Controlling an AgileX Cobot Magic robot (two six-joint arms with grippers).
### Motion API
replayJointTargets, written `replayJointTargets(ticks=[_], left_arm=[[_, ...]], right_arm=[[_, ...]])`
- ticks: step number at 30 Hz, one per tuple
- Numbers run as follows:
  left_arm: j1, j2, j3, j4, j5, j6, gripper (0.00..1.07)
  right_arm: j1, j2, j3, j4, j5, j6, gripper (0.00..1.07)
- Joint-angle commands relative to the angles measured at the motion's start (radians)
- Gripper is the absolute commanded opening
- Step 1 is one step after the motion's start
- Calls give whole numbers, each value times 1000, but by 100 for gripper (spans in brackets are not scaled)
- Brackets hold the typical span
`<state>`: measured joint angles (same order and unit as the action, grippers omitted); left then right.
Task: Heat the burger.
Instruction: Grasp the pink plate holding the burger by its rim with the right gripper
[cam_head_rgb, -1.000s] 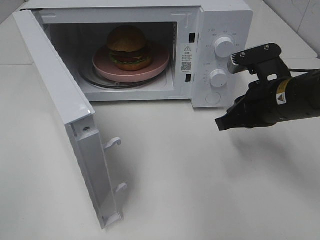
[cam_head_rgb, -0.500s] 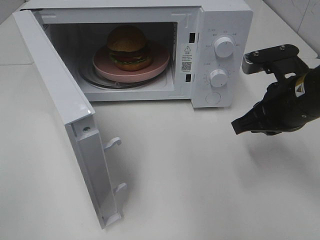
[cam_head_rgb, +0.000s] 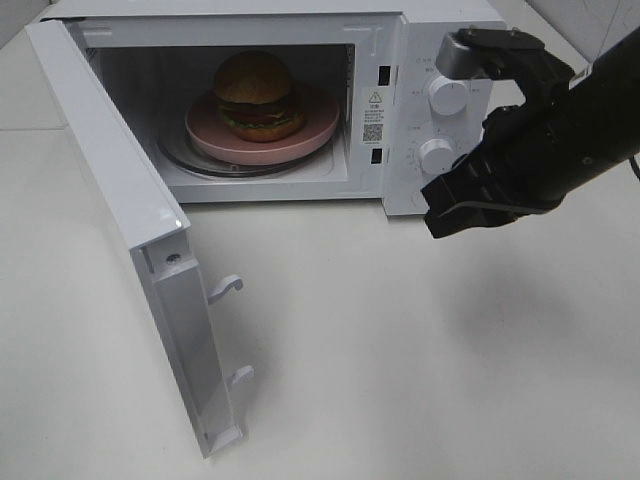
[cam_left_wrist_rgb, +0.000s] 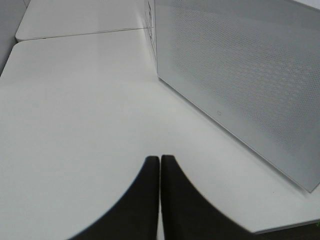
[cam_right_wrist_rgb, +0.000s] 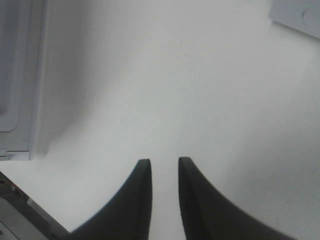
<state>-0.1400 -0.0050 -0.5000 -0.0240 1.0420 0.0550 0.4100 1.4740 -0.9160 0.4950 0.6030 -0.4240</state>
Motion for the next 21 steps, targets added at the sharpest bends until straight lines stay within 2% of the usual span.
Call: replayJointTargets(ticks=[1, 5, 6, 10, 11, 14, 21], left_arm=[[-4, -6, 3, -7, -11, 3, 0], [-4, -6, 3, -7, -11, 3, 0], [-4, -6, 3, -7, -11, 3, 0], [-4, -6, 3, -7, -11, 3, 0], [-4, -6, 3, -7, -11, 3, 0], [-4, -6, 3, -7, -11, 3, 0], [-4, -6, 3, -7, -11, 3, 0]], right_arm=[[-4, -10, -17, 77, 15, -99, 22], [-4, 2, -40, 161, 22, -200, 30], [-4, 18, -57, 194, 33, -240, 36], [0, 56, -92, 214, 49, -295, 43], [15, 86, -114, 211, 51, -341, 48], [57, 123, -153, 210, 45, -423, 54], [153, 193, -225, 191, -10, -530, 58]])
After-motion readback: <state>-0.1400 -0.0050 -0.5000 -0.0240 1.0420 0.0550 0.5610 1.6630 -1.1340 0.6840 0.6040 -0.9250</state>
